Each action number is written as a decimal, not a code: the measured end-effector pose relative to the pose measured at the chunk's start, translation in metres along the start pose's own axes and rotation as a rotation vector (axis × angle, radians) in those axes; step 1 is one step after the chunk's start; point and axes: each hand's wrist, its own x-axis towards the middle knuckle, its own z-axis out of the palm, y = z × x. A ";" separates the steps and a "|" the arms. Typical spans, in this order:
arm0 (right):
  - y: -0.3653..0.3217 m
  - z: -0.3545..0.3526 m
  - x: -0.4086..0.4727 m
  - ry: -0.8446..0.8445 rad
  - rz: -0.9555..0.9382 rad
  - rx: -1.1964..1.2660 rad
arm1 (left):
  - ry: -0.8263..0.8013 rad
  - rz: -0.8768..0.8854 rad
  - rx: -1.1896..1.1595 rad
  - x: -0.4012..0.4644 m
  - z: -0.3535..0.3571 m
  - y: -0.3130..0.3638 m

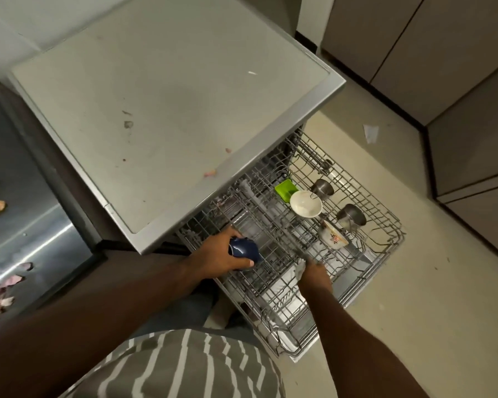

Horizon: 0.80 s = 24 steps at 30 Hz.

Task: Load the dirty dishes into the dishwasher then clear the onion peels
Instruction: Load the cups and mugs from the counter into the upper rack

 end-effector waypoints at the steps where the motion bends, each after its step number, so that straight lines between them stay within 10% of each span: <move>1: -0.001 -0.003 -0.004 0.002 0.016 0.003 | -0.001 0.001 -0.004 0.001 0.000 0.000; 9: 0.002 -0.009 -0.034 -0.025 0.105 0.028 | -0.027 -0.026 -0.024 0.009 0.005 0.004; 14: -0.029 -0.018 -0.053 0.234 0.026 0.348 | -0.015 -0.072 -0.025 0.011 0.009 0.006; 19: -0.101 -0.045 -0.091 -0.348 0.037 1.422 | 0.037 -0.190 -0.202 0.013 0.017 0.010; 24: -0.146 -0.044 -0.099 -0.394 0.119 1.597 | -0.098 -0.153 -0.271 0.018 0.015 0.012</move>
